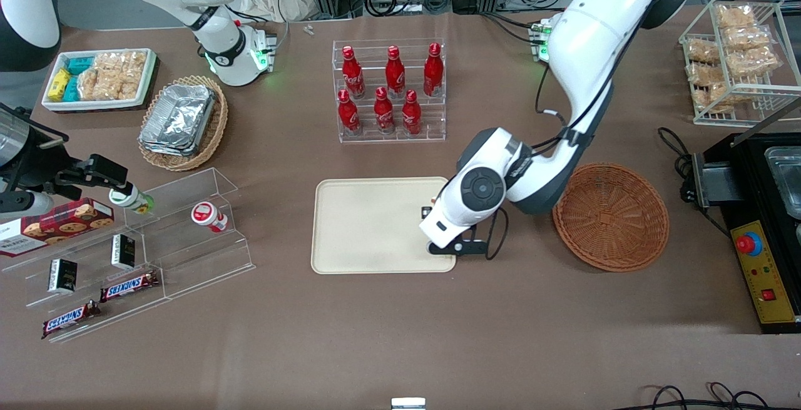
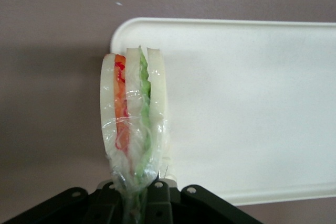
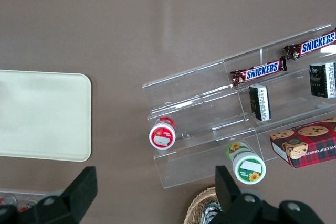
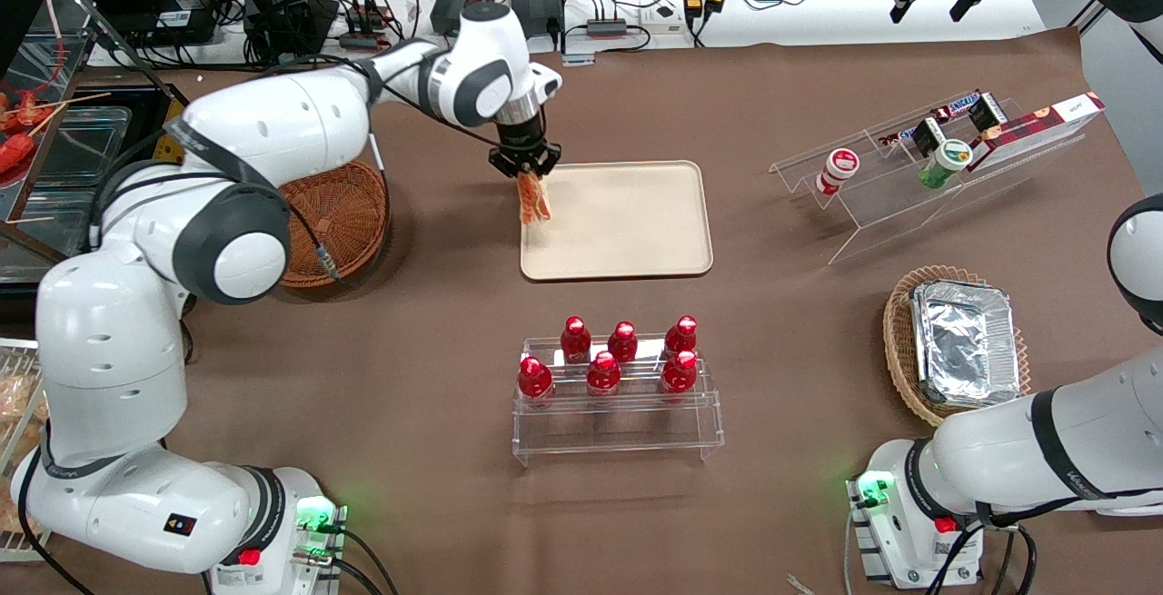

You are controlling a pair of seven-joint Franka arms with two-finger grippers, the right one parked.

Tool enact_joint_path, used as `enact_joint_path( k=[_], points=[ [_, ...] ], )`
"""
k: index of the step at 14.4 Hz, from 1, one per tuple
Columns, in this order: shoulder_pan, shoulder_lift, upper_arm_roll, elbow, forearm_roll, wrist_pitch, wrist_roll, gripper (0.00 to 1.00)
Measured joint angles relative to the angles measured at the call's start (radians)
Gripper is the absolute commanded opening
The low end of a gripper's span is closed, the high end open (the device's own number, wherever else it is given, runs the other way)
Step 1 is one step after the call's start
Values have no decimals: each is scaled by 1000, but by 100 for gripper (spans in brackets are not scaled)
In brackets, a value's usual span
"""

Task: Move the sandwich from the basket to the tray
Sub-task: 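Carry the sandwich over the cream tray and lower it, then open the left gripper to release the sandwich onto the tray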

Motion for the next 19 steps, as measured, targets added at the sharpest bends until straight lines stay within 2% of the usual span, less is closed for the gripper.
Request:
enact_joint_path(
  k=[4,5,6,7,8,10,19],
  points=[
    [-23,42,0,1,49,10,-2,0],
    [-26,49,0,1,56,10,-2,8],
    [-32,54,0,1,58,10,-2,18],
    [-40,56,0,1,61,10,-3,34],
    [-47,57,0,2,63,10,-7,70],
    [-54,57,0,2,66,10,-25,100],
    [-51,32,4,42,70,8,-68,100]
  ],
)
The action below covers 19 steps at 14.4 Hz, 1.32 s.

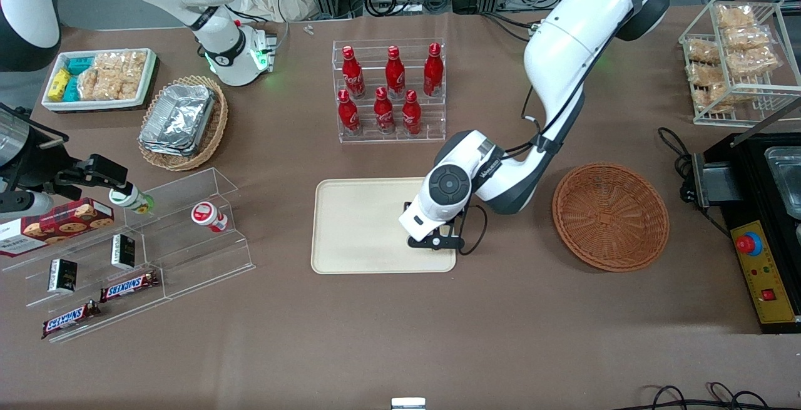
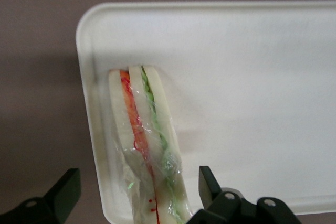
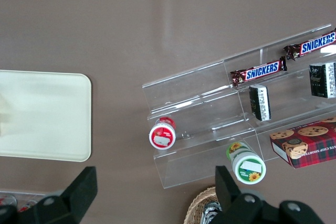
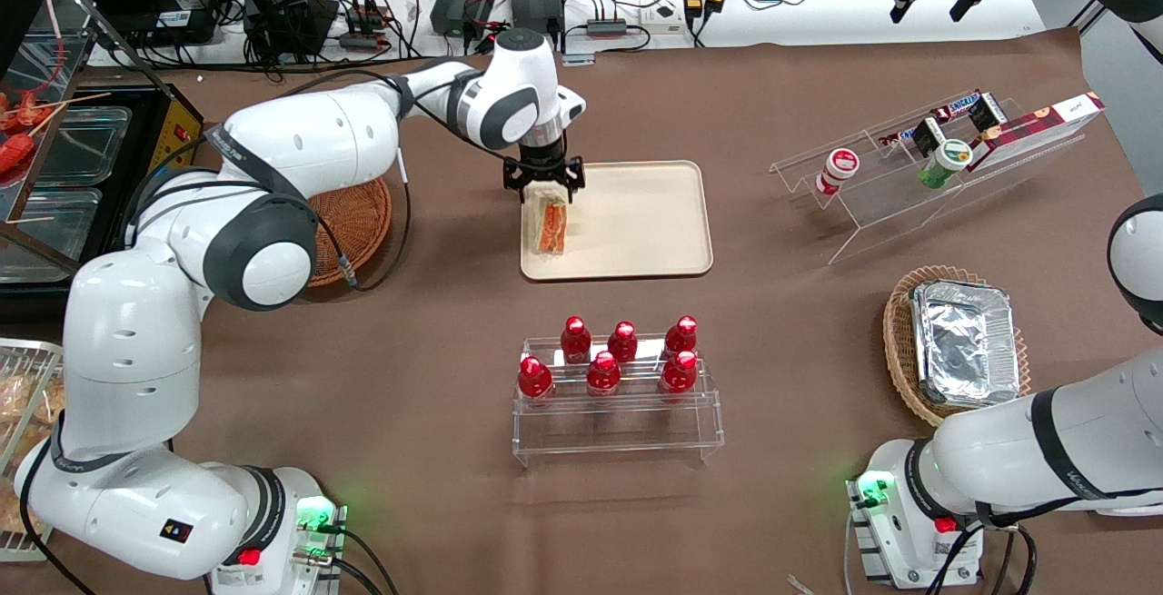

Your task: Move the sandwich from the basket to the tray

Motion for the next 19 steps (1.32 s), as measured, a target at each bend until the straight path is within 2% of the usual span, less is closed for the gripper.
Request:
enact_joint_path(
  k=[3,7,9,12,14,16,19],
  points=[
    [46,-84,7,17,3,-56,-54,100],
    [182,-241,10,19,4,-222,-49,100],
    [265,-305,11,19,4,-290,18,100],
    [410,-389,17,18,-2,-406,231,100],
    [449,-428,89,14,-36,-448,376,100],
    [439,-454,186,1,-79,-462,498,100],
    [404,-474,269,-16,-88,-466,573,100]
  ],
)
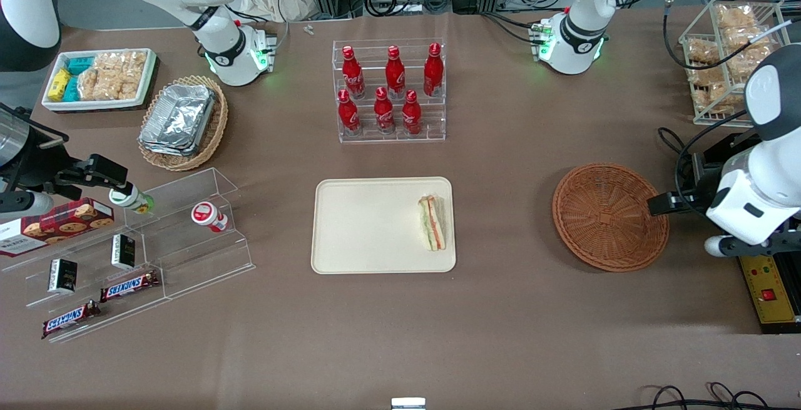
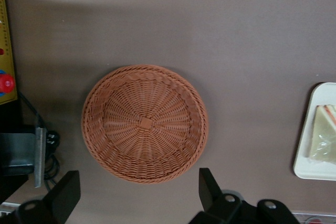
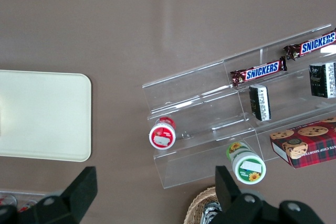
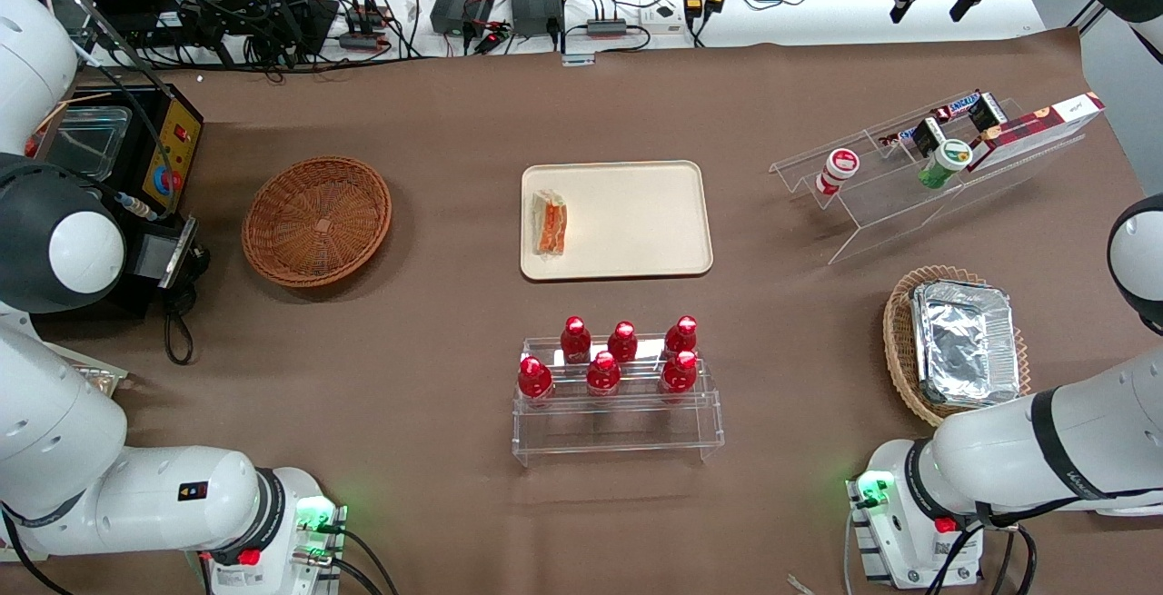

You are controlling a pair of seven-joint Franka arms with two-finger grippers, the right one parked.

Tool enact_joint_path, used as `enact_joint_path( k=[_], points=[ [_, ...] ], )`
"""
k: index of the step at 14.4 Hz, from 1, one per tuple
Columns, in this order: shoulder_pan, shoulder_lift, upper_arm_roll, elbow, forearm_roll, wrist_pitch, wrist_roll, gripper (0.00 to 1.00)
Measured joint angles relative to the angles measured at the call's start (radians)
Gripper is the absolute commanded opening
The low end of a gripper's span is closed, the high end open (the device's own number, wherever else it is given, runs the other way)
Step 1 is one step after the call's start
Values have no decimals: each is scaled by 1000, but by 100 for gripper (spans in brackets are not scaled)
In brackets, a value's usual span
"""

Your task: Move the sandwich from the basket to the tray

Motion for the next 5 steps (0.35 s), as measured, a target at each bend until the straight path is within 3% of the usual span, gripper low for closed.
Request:
enact_joint_path(
  k=[5],
  points=[
    [-20,-1,13,-3,0,-4,94,100]
  ],
)
